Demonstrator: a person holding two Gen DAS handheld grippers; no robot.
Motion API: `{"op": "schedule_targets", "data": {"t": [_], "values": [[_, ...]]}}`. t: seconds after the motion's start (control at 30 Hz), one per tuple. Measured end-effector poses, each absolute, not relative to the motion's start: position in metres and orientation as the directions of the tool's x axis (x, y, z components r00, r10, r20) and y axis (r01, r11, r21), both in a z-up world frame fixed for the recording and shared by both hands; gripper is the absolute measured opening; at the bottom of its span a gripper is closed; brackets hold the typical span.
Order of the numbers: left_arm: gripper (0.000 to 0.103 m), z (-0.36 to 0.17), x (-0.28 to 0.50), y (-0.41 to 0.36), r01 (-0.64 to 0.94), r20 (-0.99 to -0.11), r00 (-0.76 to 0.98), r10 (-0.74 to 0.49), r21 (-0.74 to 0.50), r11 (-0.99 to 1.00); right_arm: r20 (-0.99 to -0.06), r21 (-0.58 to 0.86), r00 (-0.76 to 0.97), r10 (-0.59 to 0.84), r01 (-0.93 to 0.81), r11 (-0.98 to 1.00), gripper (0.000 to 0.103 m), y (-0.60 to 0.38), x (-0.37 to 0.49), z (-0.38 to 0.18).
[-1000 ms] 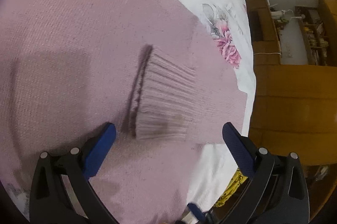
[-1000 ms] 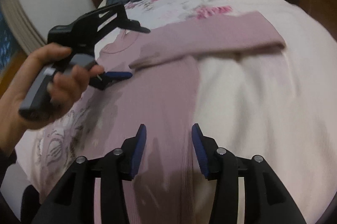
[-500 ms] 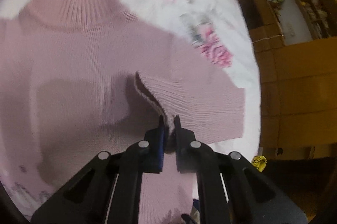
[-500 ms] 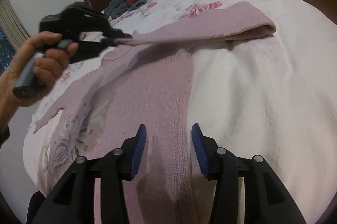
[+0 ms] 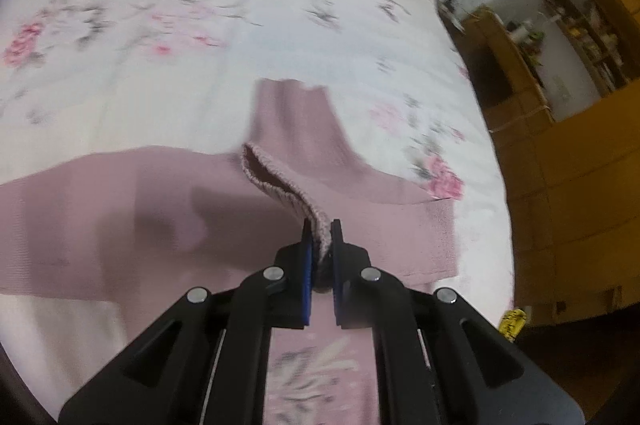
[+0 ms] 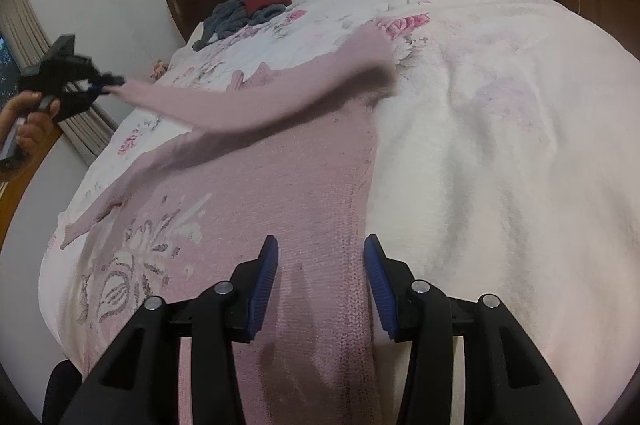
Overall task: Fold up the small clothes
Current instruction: 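Lift the cuff with the right tool and fold the sleeve across the sweater body, then lower the sleeve onto the sweater and open the right tool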
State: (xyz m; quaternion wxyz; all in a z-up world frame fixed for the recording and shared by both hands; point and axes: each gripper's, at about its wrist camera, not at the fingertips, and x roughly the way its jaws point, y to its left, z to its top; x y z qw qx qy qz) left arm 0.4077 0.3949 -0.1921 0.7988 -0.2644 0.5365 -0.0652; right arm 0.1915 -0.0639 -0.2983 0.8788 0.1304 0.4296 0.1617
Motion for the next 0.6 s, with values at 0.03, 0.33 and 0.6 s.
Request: {"op": "schedule_targets", "data": {"t": [0.03,0.33,0.6], "values": [[0.006,-0.195,0.406,0.403,-0.192,-0.829,0.413,-0.377,-0.484,0.854,-0.714,0.364,0.579,0.394,-0.175,0.915,0.046,-0.063,0.191,-0.298],[0.006,-0.242,0.393,0.471,-0.298,-0.868,0.369,-0.332,-0.449,0.843,-0.723,0.372,0.566,0.395,-0.163,0.914,0.046,-0.064,0.196,-0.302],[0.006,-0.304,0.389,0.483,-0.34,-0.908,0.276,-0.314,-0.398,0.852,-0.727,0.37,0.563,0.393,-0.16,0.915,0.046,-0.065,0.197,-0.303]]}}
